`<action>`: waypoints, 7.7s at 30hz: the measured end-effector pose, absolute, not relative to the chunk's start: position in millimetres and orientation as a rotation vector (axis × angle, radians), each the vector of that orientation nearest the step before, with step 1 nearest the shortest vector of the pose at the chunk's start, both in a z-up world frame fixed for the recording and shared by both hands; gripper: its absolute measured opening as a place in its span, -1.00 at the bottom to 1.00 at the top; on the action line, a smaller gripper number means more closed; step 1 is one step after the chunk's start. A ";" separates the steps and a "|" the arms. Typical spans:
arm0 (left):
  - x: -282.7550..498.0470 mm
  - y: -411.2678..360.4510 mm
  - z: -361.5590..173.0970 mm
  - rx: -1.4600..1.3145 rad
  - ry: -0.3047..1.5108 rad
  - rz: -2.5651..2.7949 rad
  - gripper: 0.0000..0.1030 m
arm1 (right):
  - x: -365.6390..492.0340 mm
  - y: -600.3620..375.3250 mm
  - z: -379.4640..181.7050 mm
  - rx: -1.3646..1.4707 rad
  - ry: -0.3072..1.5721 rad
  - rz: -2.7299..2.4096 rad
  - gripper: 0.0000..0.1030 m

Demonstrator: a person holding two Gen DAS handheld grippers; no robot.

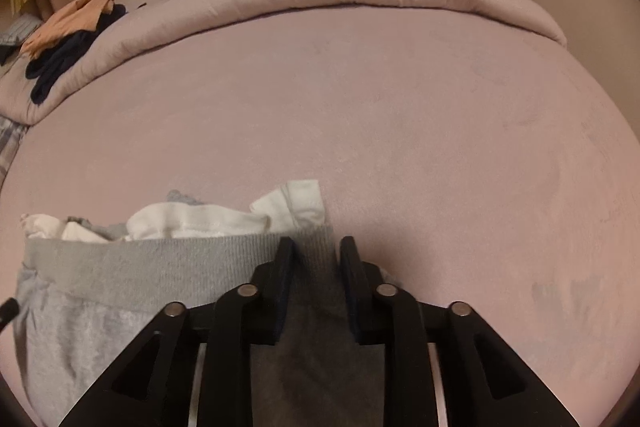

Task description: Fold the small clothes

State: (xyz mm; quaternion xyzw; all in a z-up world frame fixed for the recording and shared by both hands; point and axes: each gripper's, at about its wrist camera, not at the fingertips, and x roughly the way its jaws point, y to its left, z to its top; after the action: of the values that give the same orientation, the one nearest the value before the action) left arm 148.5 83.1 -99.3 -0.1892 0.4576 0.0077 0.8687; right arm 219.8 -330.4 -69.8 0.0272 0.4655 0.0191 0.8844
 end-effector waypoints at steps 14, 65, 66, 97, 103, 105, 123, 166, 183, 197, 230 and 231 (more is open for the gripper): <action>60.5 51.3 -68.6 -0.429 0.880 -0.077 0.94 | 112.9 -361.3 -6.0 0.271 0.838 0.114 0.70; 5.8 59.9 -96.8 -0.467 0.981 0.035 0.94 | 83.4 -399.7 -124.2 0.928 0.892 0.269 -0.55; 5.6 60.6 -96.8 -0.469 0.982 0.038 0.94 | 82.4 -399.3 -121.9 0.927 0.884 0.272 -0.64; 7.8 62.8 -95.4 -0.468 0.997 -0.007 0.94 | 61.5 -358.8 9.6 0.268 0.702 0.169 -0.73; 10.2 62.6 -96.5 -0.466 1.006 -0.002 0.94 | 61.1 -318.1 19.2 0.137 0.694 0.251 -0.73; 10.8 62.2 -96.3 -0.463 1.008 -0.003 0.94 | 63.9 -303.6 18.0 0.099 0.695 0.272 -0.73; 12.3 66.0 -99.1 -0.466 1.016 0.007 0.94 | 58.6 -206.7 -32.3 -0.154 0.854 0.382 -0.72; 4.9 69.7 -93.6 -0.471 1.003 0.011 0.95 | 44.8 -201.9 -83.6 0.054 1.101 0.650 -0.32; 40.0 53.7 -81.8 -0.489 0.959 -0.076 0.99 | 47.3 -289.2 -17.2 0.216 0.825 0.447 0.82; 92.7 15.6 -135.1 -0.485 1.105 -0.183 0.99 | 86.1 -313.0 -75.9 0.435 1.040 0.447 0.82; 60.2 -44.5 -75.8 -0.416 0.951 -0.308 -0.44 | 63.1 -297.7 -33.5 0.355 0.925 0.603 -0.10; 55.4 -45.6 -68.6 -0.405 0.929 -0.307 -0.44 | 60.6 -298.3 -28.4 0.351 0.907 0.608 -0.10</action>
State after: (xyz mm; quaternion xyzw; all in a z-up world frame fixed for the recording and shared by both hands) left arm 55.4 -45.6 -68.6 -0.1931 0.4430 -0.1464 0.8632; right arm 60.6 -298.3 -28.4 0.1662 0.4291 0.2878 0.8399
